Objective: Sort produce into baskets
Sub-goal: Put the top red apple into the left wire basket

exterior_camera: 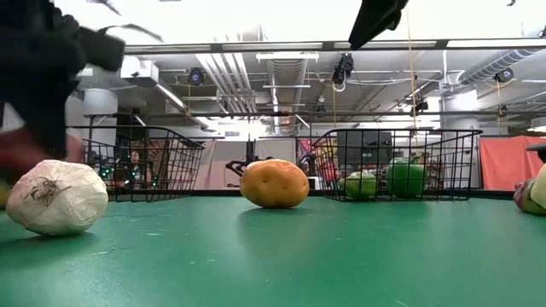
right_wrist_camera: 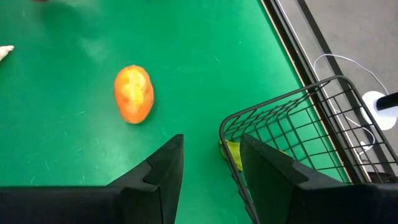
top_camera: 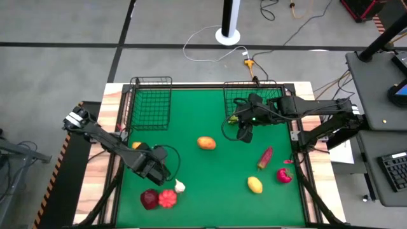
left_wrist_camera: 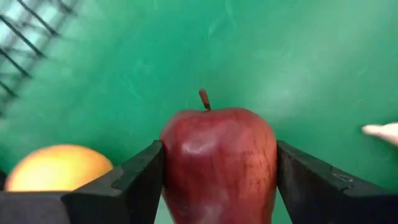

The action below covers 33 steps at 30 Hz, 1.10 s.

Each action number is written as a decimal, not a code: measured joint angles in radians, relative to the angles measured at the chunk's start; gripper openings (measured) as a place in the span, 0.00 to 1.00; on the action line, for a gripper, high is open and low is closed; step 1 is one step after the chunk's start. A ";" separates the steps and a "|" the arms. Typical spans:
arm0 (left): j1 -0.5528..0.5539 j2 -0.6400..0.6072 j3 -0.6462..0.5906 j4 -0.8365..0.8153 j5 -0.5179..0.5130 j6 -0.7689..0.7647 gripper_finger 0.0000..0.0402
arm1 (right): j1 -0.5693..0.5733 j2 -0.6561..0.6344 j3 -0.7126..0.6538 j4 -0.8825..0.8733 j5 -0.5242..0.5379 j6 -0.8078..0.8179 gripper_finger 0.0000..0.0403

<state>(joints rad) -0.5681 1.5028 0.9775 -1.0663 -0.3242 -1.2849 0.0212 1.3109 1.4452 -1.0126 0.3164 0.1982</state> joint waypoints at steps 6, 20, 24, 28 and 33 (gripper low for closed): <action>0.001 -0.008 0.189 -0.196 -0.162 0.089 0.61 | 0.000 0.000 0.000 0.000 0.000 -0.003 0.37; 0.261 -0.182 0.405 -0.426 -0.479 0.394 0.61 | 0.000 0.000 0.000 0.000 0.001 -0.028 0.37; 0.446 -0.236 0.382 -0.365 -0.465 0.571 0.61 | 0.000 -0.002 0.000 -0.001 0.000 -0.028 0.37; 0.637 -0.270 0.368 -0.251 -0.387 0.801 0.61 | 0.000 -0.009 0.000 -0.006 0.000 -0.034 0.37; 0.872 -0.295 0.315 -0.087 -0.183 1.063 0.61 | 0.000 -0.013 0.000 -0.006 0.000 -0.038 0.37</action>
<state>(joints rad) 0.3036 1.2078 1.2925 -1.1530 -0.5070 -0.2215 0.0212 1.2980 1.4452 -1.0186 0.3163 0.1603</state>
